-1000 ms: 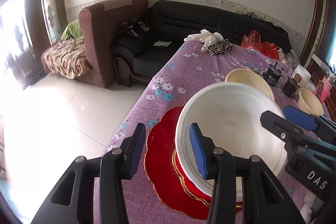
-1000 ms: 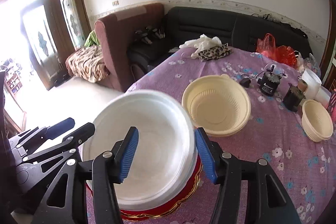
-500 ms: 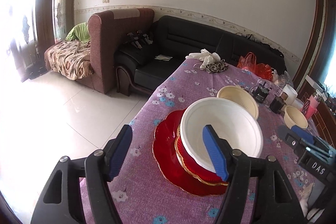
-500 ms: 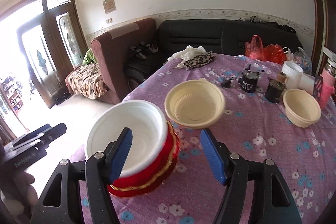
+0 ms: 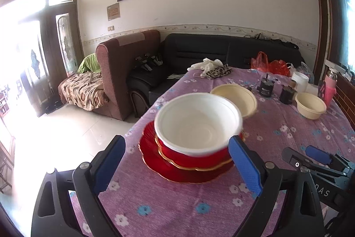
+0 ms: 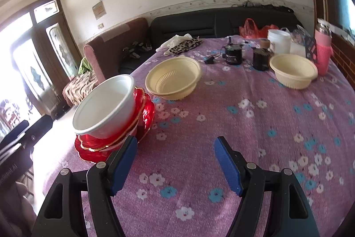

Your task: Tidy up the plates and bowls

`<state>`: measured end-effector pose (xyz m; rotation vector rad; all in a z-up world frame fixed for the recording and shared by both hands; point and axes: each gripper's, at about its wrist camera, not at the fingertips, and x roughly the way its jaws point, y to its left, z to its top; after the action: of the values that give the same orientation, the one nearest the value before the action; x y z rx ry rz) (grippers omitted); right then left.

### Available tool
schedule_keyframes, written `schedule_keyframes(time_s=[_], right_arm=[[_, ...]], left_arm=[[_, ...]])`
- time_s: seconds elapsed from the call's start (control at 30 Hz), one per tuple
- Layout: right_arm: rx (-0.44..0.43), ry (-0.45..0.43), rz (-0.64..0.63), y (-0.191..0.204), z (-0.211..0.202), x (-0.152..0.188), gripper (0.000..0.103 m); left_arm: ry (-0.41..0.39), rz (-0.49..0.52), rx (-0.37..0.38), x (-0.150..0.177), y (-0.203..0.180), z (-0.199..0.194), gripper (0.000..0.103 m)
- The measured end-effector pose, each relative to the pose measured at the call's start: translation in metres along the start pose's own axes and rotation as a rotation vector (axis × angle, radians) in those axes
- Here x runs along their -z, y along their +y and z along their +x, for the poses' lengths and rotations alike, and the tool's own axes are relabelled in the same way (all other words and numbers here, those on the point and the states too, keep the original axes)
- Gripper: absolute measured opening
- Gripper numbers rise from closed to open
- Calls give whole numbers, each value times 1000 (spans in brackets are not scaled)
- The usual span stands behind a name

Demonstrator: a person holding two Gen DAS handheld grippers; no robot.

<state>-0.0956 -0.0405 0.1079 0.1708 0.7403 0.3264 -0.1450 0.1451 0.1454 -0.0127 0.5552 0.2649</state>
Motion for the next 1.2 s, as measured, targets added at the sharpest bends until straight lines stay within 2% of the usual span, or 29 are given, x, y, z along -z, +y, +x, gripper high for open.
schedule_keyframes(time_s=[0.17, 0.47, 0.8, 1.07, 1.2], right_arm=[[-18, -1, 80, -21, -6, 15, 77], [1, 0, 188, -53, -11, 34, 78], [27, -8, 198, -60, -14, 42, 79], [94, 1, 182, -66, 0, 54, 79], [93, -4, 193, -70, 2, 55, 79]], left_arm=[[5, 36, 11, 8, -18, -9, 94], [-11, 82, 29, 14, -36, -21, 94], [-10, 116, 52, 17, -47, -22, 94], [-4, 90, 156, 25, -54, -15, 94], [20, 117, 170, 31, -64, -6, 94]])
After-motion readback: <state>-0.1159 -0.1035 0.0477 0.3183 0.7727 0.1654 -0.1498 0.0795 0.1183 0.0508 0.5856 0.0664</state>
